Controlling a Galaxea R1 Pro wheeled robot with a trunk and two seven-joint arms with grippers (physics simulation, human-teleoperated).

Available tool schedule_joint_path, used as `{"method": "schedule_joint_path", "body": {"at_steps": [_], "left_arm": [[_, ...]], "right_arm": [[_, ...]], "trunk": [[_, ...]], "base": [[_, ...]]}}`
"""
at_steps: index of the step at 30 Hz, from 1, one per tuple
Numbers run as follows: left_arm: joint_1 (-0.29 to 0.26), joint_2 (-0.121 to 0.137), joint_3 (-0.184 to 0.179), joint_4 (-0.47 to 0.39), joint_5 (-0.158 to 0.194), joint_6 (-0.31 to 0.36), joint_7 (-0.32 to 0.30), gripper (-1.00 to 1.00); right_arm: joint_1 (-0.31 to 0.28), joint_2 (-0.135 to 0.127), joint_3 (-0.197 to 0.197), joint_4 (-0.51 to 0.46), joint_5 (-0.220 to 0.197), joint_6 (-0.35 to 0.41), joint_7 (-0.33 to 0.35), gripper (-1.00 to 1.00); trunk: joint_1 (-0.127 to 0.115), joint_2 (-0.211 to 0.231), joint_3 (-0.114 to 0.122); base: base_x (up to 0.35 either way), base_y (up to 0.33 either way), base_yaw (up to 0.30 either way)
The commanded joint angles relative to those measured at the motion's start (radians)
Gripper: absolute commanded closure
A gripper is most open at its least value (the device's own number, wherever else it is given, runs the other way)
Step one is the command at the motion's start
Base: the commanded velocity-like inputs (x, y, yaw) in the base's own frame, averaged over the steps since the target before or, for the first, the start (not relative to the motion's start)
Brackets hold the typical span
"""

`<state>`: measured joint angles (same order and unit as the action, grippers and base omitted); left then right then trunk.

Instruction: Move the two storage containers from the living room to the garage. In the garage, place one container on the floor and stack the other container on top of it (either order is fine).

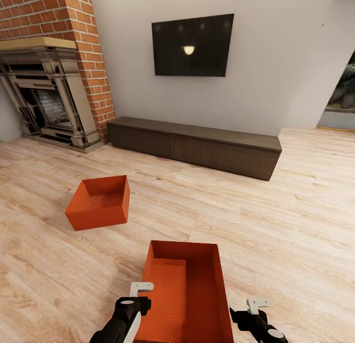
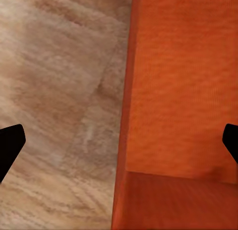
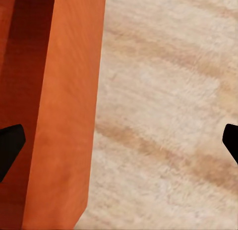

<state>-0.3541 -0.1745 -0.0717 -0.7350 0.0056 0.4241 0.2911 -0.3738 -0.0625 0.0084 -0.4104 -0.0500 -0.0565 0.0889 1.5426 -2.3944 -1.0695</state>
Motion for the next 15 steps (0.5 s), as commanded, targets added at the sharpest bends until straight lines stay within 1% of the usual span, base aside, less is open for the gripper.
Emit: {"method": "schedule_joint_path", "body": {"at_steps": [1,10,15], "left_arm": [[0.0,0.0,-0.002,-0.002,0.001,0.006,0.006,-1.0],[0.0,0.0,0.001,-0.002,-0.003,0.005,0.012,-1.0],[0.0,0.0,0.002,-0.003,0.002,0.005,0.001,-1.0]], "right_arm": [[-0.001,0.0,0.001,0.001,-0.005,-0.003,0.004,-1.0],[0.0,0.001,0.001,0.001,-0.005,-0.005,0.003,-1.0],[0.0,0.001,0.001,0.001,-0.005,-0.007,0.004,-1.0]], "trunk": [[0.004,-0.008,-0.006],[0.038,-0.071,-0.048],[0.038,-0.071,-0.052]], "base": [[0.0,0.0,0.0],[0.0,0.0,0.0],[0.0,0.0,0.0]]}}
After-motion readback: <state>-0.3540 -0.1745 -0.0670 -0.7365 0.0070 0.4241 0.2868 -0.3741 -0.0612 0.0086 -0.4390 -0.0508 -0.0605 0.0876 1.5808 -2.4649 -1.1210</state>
